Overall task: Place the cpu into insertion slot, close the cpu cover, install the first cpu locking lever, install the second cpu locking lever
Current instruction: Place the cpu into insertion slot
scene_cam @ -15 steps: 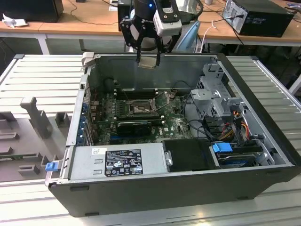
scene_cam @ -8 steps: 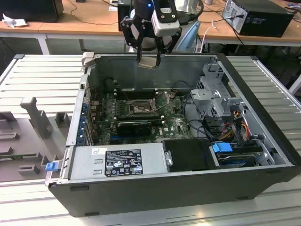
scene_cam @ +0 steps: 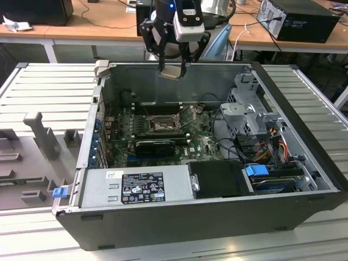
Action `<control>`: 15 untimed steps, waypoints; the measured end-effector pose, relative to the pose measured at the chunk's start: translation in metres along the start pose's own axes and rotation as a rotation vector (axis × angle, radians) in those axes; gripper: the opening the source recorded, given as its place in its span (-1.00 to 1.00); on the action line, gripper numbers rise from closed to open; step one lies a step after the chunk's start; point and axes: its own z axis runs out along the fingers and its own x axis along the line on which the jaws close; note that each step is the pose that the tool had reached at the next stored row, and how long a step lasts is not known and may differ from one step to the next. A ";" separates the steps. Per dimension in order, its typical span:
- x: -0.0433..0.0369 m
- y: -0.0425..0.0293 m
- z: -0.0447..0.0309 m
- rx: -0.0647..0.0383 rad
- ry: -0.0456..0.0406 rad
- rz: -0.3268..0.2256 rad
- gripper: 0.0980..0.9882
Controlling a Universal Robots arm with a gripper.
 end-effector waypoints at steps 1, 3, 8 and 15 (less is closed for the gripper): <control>0.0000 0.0000 0.0000 0.000 -0.0013 0.014 -0.03; 0.0000 0.0000 0.0000 -0.001 -0.0025 0.029 -0.03; 0.0000 0.0000 0.0000 -0.001 -0.0065 0.072 -0.03; 0.0000 0.0000 -0.0001 -0.002 -0.0135 0.148 -0.03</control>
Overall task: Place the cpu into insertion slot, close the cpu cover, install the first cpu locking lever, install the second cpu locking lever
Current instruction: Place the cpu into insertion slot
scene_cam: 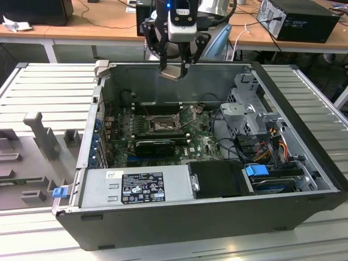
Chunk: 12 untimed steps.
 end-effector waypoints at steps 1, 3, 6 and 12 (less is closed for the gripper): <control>0.0000 0.0000 0.0000 0.000 -0.0010 0.010 -0.03; 0.0000 0.0000 0.0000 0.000 -0.0026 0.027 -0.03; 0.0000 0.0000 0.0000 -0.001 -0.0062 0.068 -0.03; 0.0000 0.0000 0.0001 -0.003 -0.0129 0.144 -0.03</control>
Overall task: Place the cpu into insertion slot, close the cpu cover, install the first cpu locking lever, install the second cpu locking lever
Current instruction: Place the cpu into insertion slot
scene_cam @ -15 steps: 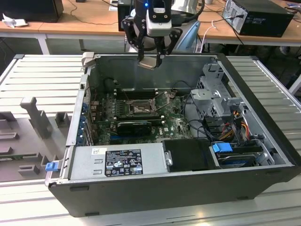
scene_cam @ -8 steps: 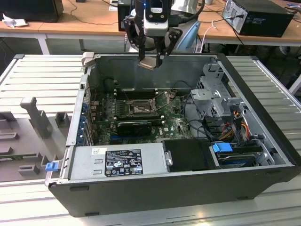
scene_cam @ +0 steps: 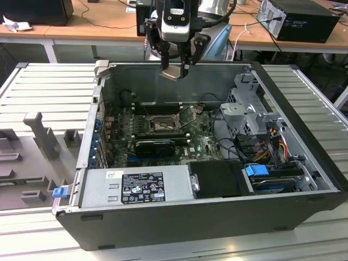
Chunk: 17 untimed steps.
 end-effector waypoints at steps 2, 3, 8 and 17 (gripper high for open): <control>0.0000 0.0000 0.0000 -0.001 -0.0026 0.029 -0.03; 0.0000 0.0000 0.0000 -0.001 -0.0038 0.042 -0.03; 0.0000 0.0000 0.0000 -0.002 -0.0083 0.093 -0.03; 0.0000 0.0000 0.0000 -0.003 -0.0144 0.163 -0.03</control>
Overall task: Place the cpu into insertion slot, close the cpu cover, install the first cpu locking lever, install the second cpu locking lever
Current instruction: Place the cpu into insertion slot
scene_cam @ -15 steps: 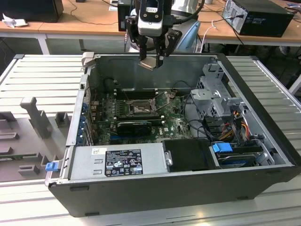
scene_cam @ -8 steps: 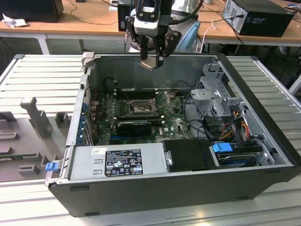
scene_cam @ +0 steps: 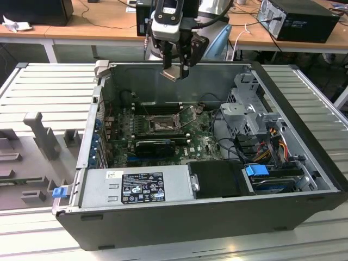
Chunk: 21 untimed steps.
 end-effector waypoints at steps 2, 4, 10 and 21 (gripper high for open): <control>0.0000 0.0000 0.0000 0.000 -0.0012 0.014 -0.03; 0.0000 0.0000 0.0000 -0.001 -0.0034 0.038 -0.03; 0.0000 0.0000 0.0000 -0.002 -0.0073 0.082 -0.03; 0.0000 0.0000 0.0000 -0.004 -0.0177 0.200 -0.03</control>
